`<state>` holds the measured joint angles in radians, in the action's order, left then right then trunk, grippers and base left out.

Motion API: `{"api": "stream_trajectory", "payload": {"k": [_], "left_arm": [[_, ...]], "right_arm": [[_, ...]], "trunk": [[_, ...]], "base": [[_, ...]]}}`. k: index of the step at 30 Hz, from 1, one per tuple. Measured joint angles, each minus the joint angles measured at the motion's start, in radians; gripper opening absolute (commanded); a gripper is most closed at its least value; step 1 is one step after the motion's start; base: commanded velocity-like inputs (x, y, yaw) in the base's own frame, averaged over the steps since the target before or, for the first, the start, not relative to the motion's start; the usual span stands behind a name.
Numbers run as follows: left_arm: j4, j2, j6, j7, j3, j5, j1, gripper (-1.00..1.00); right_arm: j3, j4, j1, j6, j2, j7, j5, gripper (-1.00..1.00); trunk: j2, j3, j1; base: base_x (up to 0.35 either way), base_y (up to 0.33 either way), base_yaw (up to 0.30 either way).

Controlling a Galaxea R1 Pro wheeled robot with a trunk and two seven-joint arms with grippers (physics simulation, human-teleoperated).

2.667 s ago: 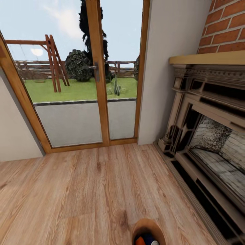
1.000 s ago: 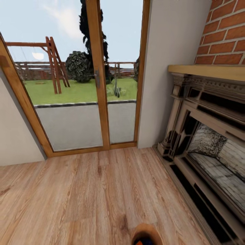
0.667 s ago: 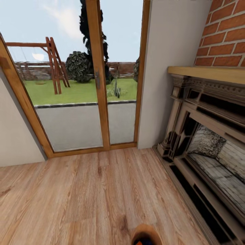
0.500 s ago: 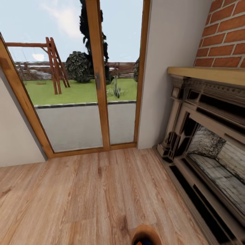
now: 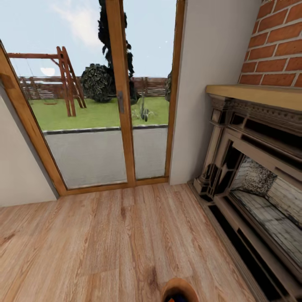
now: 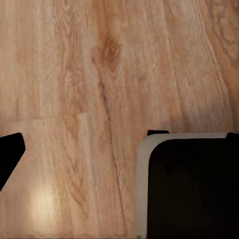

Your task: Put the three can of soda from the living room inside the tash can in the kitchen.

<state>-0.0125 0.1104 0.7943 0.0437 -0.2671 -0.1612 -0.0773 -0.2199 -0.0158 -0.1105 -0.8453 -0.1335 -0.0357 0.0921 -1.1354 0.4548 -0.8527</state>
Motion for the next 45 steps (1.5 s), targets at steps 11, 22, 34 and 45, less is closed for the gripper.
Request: {"api": "stream_trajectory", "payload": {"k": [11, 22, 34, 45], "left_arm": [[0.019, -0.001, -0.038, -0.015, 0.000, -0.001, -0.057, 1.00], [0.022, -0.002, -0.088, -0.016, -0.002, 0.005, -0.083, 1.00], [0.022, -0.002, -0.090, -0.018, -0.004, 0.008, -0.085, 1.00], [0.022, -0.002, -0.089, -0.018, -0.004, 0.009, -0.093, 1.00]], "right_arm": [[0.000, 0.001, 0.000, 0.039, 0.000, 0.000, 0.000, 1.00], [0.001, 0.001, 0.000, 0.048, 0.000, 0.000, 0.000, 1.00], [0.001, -0.001, 0.000, 0.051, 0.002, 0.000, 0.000, 1.00], [-0.001, -0.022, 0.000, 0.052, 0.014, 0.000, 0.000, 1.00]], "trunk": [[0.077, -0.034, 0.042], [0.154, -0.069, 0.084], [0.238, -0.107, 0.130], [0.315, -0.141, 0.173]], "base": [[0.000, 0.000, 0.000], [0.000, 0.000, 0.000], [0.000, 0.000, 0.000], [0.000, 0.000, 0.000]]}}
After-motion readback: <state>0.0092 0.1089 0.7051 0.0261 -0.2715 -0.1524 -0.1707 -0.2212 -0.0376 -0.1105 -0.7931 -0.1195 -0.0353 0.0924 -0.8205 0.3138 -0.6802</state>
